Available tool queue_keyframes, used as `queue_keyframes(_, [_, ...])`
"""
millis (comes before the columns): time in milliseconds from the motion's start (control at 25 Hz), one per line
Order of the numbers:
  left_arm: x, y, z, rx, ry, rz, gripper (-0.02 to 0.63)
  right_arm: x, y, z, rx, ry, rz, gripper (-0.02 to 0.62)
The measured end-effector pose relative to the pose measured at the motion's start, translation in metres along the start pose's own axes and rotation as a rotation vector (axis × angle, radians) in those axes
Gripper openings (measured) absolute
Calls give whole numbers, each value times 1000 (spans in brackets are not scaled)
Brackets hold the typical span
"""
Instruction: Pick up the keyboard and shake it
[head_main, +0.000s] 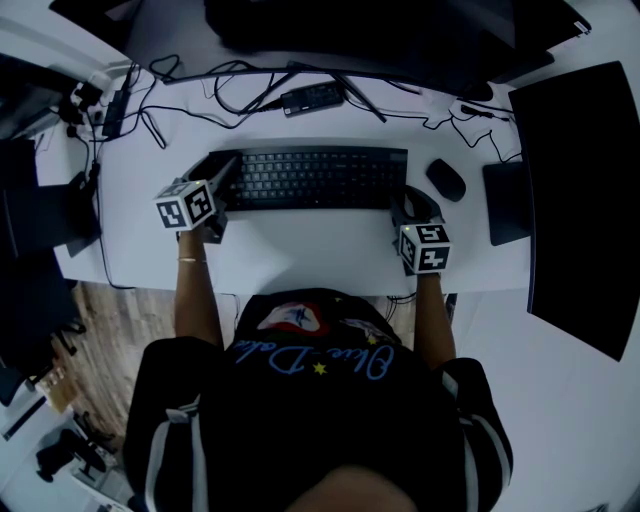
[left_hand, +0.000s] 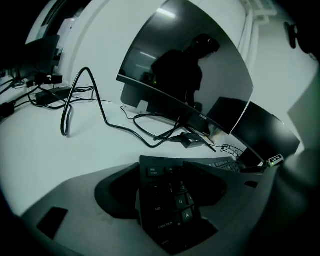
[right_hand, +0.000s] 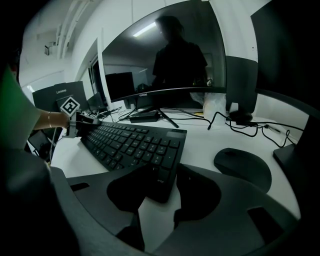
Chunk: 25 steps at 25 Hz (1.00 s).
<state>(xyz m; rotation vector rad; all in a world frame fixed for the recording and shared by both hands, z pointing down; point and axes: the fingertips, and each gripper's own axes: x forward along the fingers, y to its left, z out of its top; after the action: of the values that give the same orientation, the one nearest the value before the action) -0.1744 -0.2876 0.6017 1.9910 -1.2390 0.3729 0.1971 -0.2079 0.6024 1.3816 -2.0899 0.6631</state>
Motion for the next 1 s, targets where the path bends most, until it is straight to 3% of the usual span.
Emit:
queue_keyframes(320, [5,6,-6,37,60,71,258,1,1,1,-27,7,-7,129])
queue_keyframes(880, [4,6,-5,83,11,97,259,0,3,2,-87,-22,-48,124])
queue_keyframes(1000, [-1,6,-4,57,-6,89,259,0,2,2,-66,-22,-41,126])
